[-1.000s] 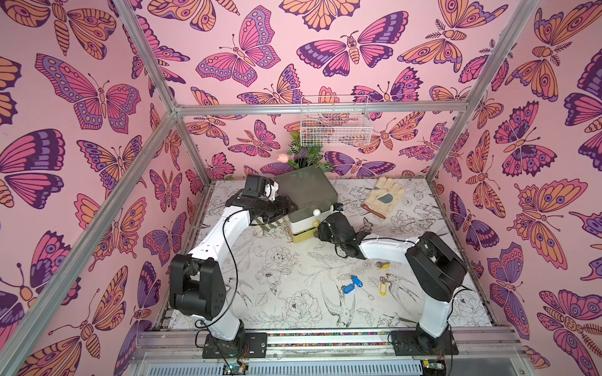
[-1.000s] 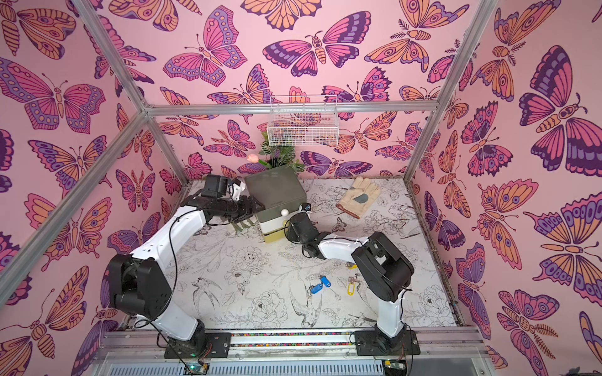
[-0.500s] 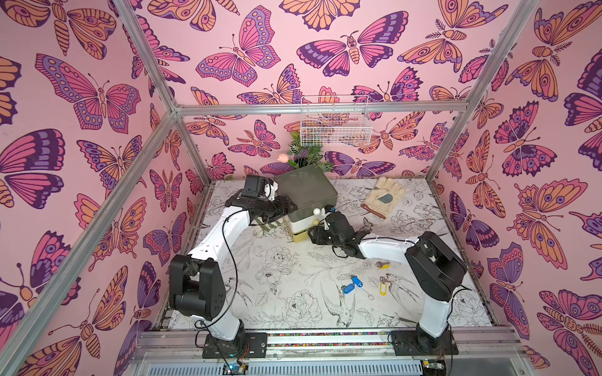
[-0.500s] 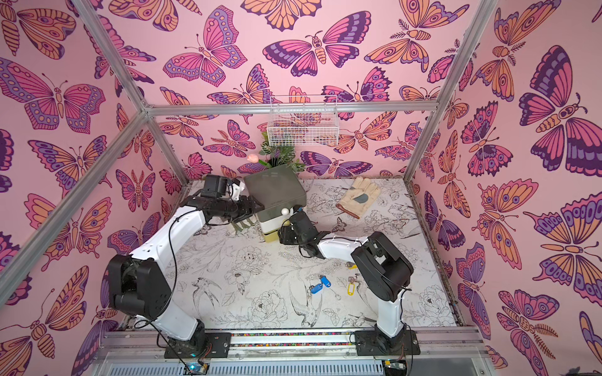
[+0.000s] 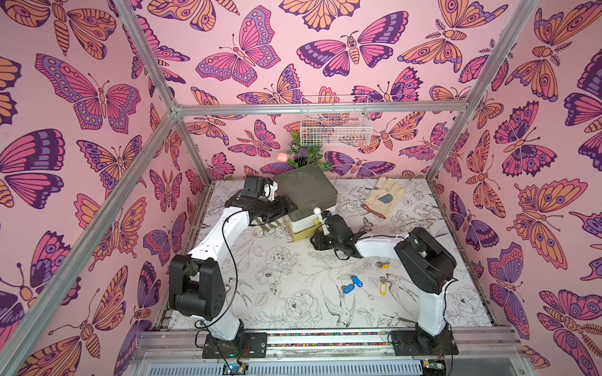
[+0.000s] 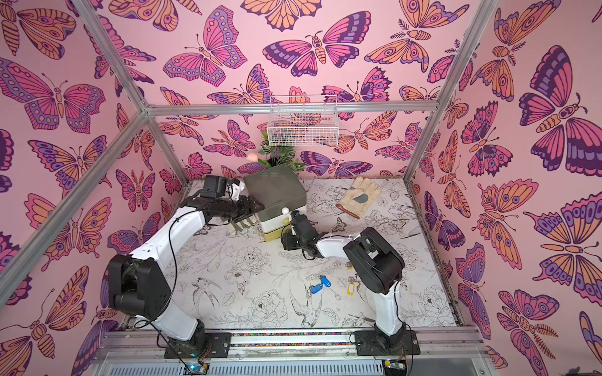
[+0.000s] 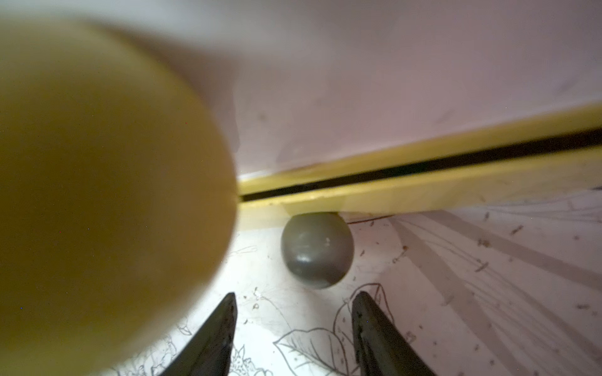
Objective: Take the keys out of the drawer
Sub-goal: Open the drawer in the storage box.
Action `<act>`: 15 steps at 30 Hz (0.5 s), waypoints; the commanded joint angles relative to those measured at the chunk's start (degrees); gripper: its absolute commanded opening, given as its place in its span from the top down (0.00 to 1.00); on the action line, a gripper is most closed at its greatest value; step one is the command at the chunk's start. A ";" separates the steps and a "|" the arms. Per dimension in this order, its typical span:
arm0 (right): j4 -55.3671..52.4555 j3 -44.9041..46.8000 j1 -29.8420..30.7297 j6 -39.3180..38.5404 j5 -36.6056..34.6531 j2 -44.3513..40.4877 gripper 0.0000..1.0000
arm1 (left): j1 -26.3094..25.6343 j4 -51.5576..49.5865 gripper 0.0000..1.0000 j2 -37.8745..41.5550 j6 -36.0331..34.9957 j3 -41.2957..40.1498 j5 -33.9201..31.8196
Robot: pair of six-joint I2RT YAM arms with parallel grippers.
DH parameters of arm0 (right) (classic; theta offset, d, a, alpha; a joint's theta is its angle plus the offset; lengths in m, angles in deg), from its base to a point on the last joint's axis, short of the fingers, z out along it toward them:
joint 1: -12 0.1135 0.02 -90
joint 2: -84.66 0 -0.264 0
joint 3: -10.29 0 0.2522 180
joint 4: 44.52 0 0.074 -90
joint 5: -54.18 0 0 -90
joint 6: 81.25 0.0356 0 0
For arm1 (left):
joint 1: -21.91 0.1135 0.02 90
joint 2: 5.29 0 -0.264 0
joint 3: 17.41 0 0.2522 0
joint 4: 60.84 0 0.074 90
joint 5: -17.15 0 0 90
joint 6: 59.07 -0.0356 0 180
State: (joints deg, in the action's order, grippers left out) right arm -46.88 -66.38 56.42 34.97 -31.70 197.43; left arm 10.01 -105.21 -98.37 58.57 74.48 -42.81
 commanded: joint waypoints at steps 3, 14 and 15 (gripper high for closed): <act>4.37 -1.85 -0.75 -6.17 -2.27 0.51 0.41 | -0.14 -9.26 0.26 -2.44 -1.89 -2.78 -2.74; 21.04 3.27 -0.23 -6.91 -4.51 1.13 0.45 | -0.14 -9.23 0.26 -2.33 -2.21 -5.32 -2.87; 23.28 4.40 0.09 -7.61 -4.73 0.66 0.45 | -0.15 -9.26 0.26 -2.11 -2.23 -5.49 -2.91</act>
State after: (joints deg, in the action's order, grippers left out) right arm -36.52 -62.69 56.44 29.03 -34.87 198.09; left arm 10.14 -103.77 -98.15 58.59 73.39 -42.20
